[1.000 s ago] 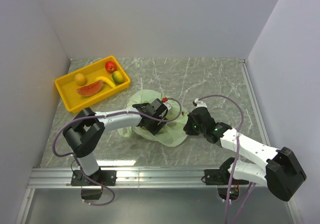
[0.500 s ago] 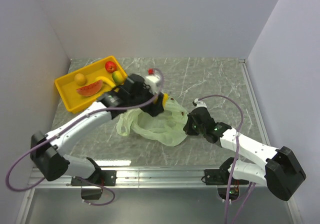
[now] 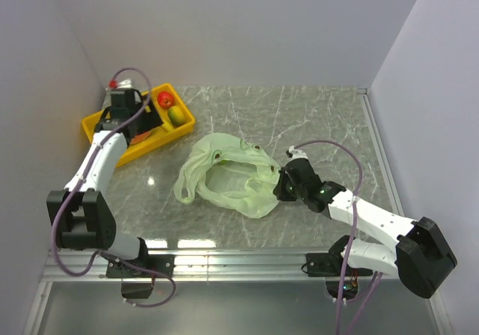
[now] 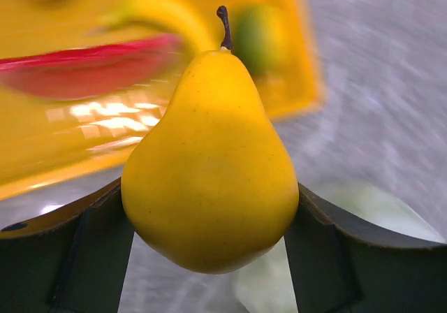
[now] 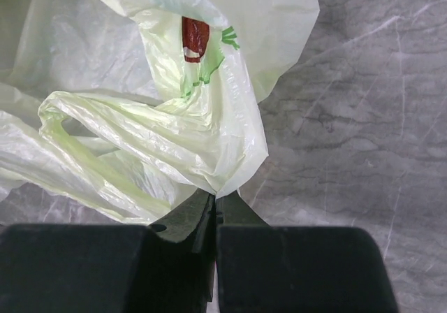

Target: Untie the knot of the plastic bag and take out the fruit

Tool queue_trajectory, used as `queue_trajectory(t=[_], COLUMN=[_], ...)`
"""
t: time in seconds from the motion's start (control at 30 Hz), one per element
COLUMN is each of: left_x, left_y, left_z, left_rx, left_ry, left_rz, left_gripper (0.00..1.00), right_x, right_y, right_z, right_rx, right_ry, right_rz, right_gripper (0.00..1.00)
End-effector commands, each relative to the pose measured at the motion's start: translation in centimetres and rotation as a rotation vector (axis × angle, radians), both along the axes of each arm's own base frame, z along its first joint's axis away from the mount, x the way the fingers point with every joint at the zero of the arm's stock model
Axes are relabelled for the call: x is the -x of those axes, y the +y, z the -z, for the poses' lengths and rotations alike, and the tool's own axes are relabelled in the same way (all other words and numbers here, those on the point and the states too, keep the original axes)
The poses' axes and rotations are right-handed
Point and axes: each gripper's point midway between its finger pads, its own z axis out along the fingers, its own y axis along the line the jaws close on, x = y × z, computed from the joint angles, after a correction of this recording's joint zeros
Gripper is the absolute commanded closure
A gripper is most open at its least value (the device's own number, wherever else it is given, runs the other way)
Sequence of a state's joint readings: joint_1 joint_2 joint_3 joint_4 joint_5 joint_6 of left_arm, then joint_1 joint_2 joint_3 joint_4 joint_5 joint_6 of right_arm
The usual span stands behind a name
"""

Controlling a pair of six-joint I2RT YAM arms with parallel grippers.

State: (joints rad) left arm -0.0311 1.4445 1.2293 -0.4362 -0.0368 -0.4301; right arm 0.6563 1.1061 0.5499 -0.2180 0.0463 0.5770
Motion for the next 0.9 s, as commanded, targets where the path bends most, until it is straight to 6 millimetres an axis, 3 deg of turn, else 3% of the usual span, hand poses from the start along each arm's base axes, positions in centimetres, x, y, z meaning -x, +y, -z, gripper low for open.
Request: queue_trajectory(t=[0.0, 0.03, 0.07, 0.13, 0.23, 0.27, 0.33, 0.37, 0.53, 0.6, 0.7, 0.73, 0.77, 0.8, 0.83, 0.87], left_x=[-1.1, -1.4, -1.8, -2.2, -3.6, -3.6, -3.8, -3.9, -3.4, -3.0, -2.1, -1.7, -1.1, -0.7, 0.3, 1.2], left_y=[6.8, 9.0, 10.0, 12.2, 14.2, 14.6, 15.4, 15.6, 15.7, 14.9, 11.7, 8.8, 6.9, 3.7, 1.1, -1.1], left_z=[1.5, 1.7, 3.2, 4.1, 4.6, 5.8, 6.4, 6.7, 5.9, 5.2, 3.5, 3.8, 2.2, 1.7, 2.1, 0.5], left_rx=[-0.013, -0.013, -0.008, 0.004, -0.006, -0.011, -0.017, -0.019, -0.027, -0.009, -0.015, -0.016, -0.019, -0.030, -0.035, -0.016], left_ry=[-0.016, -0.018, 0.018, 0.039, 0.052, 0.088, 0.108, 0.121, 0.109, 0.105, 0.079, 0.088, 0.051, 0.043, 0.057, 0.009], left_rz=[-0.271, -0.325, -0.351, -0.407, -0.462, -0.476, -0.500, -0.505, -0.515, -0.485, -0.392, -0.322, -0.274, -0.194, -0.136, -0.080], left_gripper=[0.51, 0.50, 0.48, 0.45, 0.28, 0.21, 0.14, 0.05, 0.01, 0.01, 0.02, 0.03, 0.06, 0.07, 0.08, 0.09], right_x=[-1.3, -1.4, -1.3, -1.3, -1.3, -1.3, -1.4, -1.4, -1.5, -1.6, -1.8, -1.8, -1.9, -2.0, -2.1, -2.2], right_y=[1.3, 1.3, 1.3, 1.4, 1.4, 1.4, 1.4, 1.4, 1.2, 1.2, 1.5, 1.5, 1.6, 1.7, 1.8, 2.0], right_z=[-2.3, -2.4, -2.4, -2.6, -2.8, -2.8, -3.0, -3.1, -3.3, -3.3, -3.7, -3.7, -3.8, -4.0, -4.1, -4.4], right_rx=[-0.039, -0.040, -0.038, -0.041, -0.036, -0.031, -0.029, -0.029, -0.008, 0.001, -0.004, -0.004, -0.005, -0.007, -0.009, -0.017], right_ry=[-0.060, -0.061, -0.059, -0.062, -0.063, -0.064, -0.069, -0.071, -0.080, -0.080, -0.088, -0.088, -0.089, -0.093, -0.094, -0.099], right_rz=[-0.028, -0.030, -0.034, -0.044, -0.054, -0.057, -0.060, -0.061, -0.067, -0.070, -0.081, -0.081, -0.086, -0.087, -0.087, -0.093], right_gripper=[1.00, 1.00, 1.00, 1.00, 1.00, 1.00, 1.00, 1.00, 1.00, 1.00, 1.00, 1.00, 1.00, 1.00, 1.00, 1.00])
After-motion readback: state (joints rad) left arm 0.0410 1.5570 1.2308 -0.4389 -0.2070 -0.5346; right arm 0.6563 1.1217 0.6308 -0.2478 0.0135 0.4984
